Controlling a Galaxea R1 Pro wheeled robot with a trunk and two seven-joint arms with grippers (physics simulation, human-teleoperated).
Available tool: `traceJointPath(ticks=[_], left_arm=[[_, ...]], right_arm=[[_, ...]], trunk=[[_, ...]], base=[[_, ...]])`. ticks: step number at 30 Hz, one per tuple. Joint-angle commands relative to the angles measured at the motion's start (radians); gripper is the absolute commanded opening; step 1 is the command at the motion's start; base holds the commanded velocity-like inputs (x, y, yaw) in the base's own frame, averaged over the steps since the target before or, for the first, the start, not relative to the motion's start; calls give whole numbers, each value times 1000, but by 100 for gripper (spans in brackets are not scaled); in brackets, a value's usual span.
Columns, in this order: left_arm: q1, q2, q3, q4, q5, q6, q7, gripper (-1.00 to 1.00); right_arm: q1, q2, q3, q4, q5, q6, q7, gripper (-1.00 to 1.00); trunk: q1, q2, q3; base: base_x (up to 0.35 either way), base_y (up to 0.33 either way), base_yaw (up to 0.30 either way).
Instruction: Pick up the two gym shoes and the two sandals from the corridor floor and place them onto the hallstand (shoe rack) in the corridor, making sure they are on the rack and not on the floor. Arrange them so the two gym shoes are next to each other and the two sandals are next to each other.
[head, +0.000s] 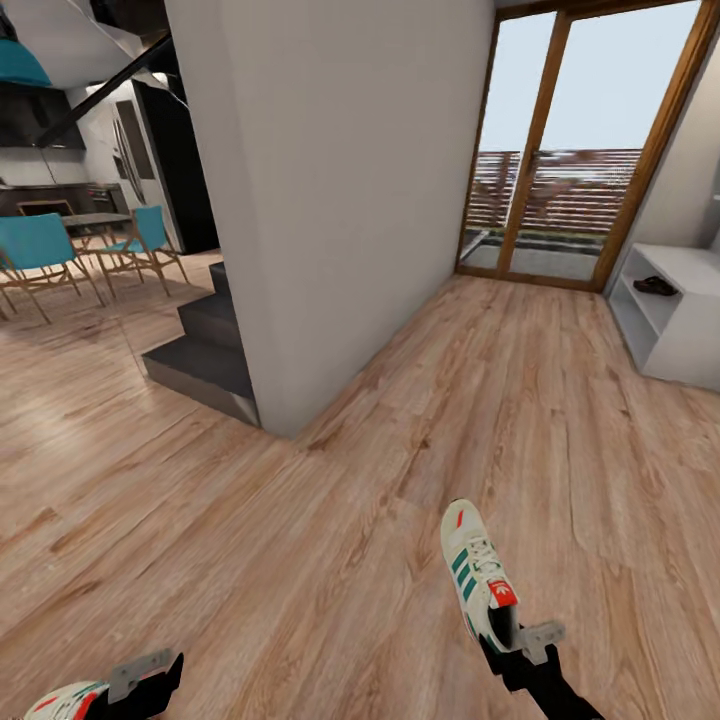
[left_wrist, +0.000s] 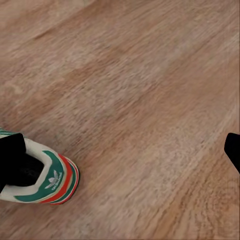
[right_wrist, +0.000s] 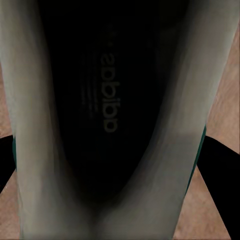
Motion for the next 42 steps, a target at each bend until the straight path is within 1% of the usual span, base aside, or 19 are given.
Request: traceJointPath(ticks=[1, 17, 26, 42], left_arm=[[-1, -1, 8, 1, -10, -4, -7, 100], [-1, -1, 7, 2, -11, -4, -7, 100], [-1, -1, 4, 2, -11, -4, -8, 100], [-1, -1, 7, 2, -11, -4, -7, 100]], right_arm=[[0, 0, 3, 0, -11, -2, 7, -100], [0, 1, 4, 1, -9, -2, 7, -100], [0, 2, 4, 1, -11, -2, 7, -100], [0, 4, 3, 0, -11, -2, 7, -100]], trunk=[[0, 0, -1], [0, 0, -1], [0, 0, -9], [0, 0, -23]], base=[[168, -8, 279], [22, -1, 279], [35, -6, 246], [253, -174, 239]])
